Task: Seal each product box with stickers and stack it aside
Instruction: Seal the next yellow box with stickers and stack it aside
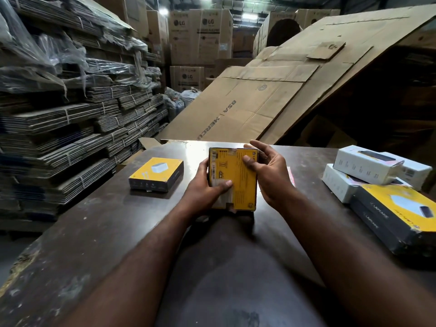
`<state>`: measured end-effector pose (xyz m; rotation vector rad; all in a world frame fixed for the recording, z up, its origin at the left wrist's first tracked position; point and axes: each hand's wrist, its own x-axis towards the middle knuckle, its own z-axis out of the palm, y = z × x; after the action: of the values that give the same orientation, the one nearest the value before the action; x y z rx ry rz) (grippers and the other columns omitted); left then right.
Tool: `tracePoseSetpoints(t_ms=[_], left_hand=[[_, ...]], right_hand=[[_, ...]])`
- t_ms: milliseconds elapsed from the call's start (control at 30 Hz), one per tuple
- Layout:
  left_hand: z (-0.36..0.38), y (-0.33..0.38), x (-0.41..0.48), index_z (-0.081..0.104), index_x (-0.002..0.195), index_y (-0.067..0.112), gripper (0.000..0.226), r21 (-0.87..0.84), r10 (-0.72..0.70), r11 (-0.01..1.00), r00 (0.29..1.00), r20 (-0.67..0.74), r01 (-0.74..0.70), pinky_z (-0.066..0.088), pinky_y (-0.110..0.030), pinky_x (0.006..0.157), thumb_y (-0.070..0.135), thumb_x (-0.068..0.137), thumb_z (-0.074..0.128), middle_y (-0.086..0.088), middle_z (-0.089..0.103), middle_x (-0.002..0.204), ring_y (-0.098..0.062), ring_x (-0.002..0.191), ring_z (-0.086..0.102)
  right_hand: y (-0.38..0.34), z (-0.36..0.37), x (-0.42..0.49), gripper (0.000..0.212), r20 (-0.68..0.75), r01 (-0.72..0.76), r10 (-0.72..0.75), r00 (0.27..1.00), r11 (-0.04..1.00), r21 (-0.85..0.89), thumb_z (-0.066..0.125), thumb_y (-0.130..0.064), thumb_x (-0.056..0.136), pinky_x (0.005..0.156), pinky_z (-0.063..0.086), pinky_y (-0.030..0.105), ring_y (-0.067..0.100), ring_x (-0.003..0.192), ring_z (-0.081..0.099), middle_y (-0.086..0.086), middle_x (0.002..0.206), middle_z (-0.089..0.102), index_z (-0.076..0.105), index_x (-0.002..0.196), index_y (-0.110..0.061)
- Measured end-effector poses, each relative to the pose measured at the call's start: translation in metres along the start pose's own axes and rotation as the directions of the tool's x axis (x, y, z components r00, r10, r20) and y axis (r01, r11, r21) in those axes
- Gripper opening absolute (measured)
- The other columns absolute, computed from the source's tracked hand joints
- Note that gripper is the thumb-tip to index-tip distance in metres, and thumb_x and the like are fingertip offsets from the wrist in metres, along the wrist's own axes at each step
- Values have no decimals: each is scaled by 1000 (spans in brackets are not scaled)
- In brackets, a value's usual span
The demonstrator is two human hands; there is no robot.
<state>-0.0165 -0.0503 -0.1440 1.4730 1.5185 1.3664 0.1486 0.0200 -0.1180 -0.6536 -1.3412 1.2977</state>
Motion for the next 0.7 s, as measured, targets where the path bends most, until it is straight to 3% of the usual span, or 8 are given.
tracePoseSetpoints(t_ms=[133,267,400,500,600,700], left_hand=[[-8,-4,1,17,158,27,94,172,-17,985,997,81,2,50,-31,97,29,87,78,7,56,124,-16,117,59],[-12,-9,5,11,161,29,98,199,-55,979,998,35,46,52,-34,98,30,88,77,2,60,122,-16,107,62],[-16,-12,9,21,159,31,87,-77,-157,986,983,-93,150,56,-28,74,22,91,75,-16,62,125,-26,104,68],[-19,-11,11,33,154,28,78,-182,-186,971,965,-184,153,58,-40,88,24,89,76,-16,60,129,-25,104,67],[-22,-11,11,52,140,35,69,-248,-191,957,973,-132,154,56,-48,97,34,76,76,-11,52,144,-28,123,60],[-17,-7,9,58,136,33,46,-346,-163,926,987,-7,151,59,-33,83,11,96,63,-7,49,149,-25,121,61]], right_hand=[[19,-4,-1,58,-11,90,-99,995,936,-341,74,-12,90,97,57,43,20,121,62,6,132,64,48,142,-17],[34,-8,-4,69,-16,20,-33,999,855,-519,81,-22,85,98,56,47,26,121,62,9,140,59,45,143,-16],[39,-7,-6,52,30,38,-27,999,845,-534,82,-27,82,87,60,43,23,103,70,4,133,62,58,128,-21],[37,-2,-7,41,68,33,0,998,881,-472,78,-45,73,89,60,47,23,102,71,1,130,63,67,111,-34],[38,0,-5,25,134,73,-14,991,892,-446,74,-34,84,101,53,46,22,117,64,-20,132,54,71,108,-31],[38,-1,-3,24,153,93,-29,988,897,-433,72,-20,92,103,49,30,18,126,55,-34,123,46,71,115,-22]])
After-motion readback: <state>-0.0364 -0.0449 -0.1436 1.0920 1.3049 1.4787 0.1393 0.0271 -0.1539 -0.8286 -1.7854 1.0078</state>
